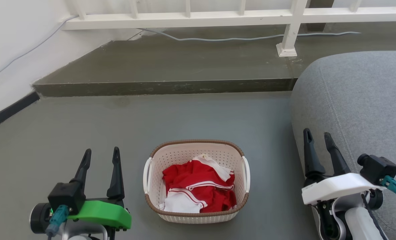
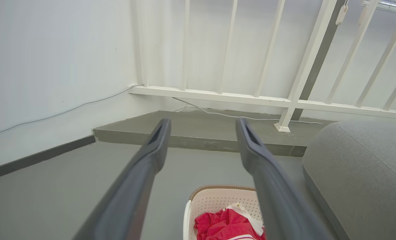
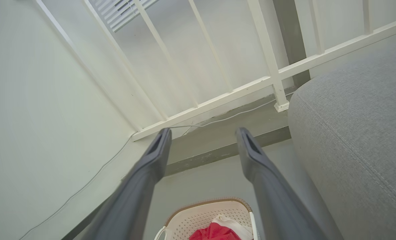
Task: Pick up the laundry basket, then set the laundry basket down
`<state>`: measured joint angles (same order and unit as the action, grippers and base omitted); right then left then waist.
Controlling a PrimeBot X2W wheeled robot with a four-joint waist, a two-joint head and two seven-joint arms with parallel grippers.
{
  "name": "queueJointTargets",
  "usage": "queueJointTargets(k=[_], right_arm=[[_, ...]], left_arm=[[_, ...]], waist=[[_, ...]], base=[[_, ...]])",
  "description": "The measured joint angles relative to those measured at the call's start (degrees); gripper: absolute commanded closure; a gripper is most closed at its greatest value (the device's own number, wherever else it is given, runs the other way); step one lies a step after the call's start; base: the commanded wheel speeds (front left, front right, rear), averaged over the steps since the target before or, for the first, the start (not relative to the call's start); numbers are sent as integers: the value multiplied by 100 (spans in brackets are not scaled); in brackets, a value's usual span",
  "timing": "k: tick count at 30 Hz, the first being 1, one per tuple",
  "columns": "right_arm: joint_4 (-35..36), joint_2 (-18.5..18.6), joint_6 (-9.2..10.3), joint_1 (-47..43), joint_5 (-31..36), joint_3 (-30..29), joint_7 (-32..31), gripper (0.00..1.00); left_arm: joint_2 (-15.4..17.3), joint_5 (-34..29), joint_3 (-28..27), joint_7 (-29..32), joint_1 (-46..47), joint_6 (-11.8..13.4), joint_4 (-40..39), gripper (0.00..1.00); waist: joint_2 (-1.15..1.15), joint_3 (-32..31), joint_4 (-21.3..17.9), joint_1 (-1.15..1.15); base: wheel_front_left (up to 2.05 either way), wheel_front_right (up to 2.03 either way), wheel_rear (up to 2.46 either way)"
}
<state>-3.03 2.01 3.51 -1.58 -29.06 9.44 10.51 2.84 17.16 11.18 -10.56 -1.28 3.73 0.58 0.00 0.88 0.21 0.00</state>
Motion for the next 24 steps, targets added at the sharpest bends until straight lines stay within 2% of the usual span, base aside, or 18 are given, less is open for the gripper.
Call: queueJointTargets(k=[17,24], right_arm=[[289,31,218,-10,1290,324,320,0],[334,31,266,-9,1516,390,385,0]], left_arm=[[4,-1403,244,-327,-57,240,-231,0],[4,-1593,297,-387,-124,286,-232,0]], waist=[[0,67,10,0],[0,91,18,0]], base=[[0,0,0],[0,0,0]])
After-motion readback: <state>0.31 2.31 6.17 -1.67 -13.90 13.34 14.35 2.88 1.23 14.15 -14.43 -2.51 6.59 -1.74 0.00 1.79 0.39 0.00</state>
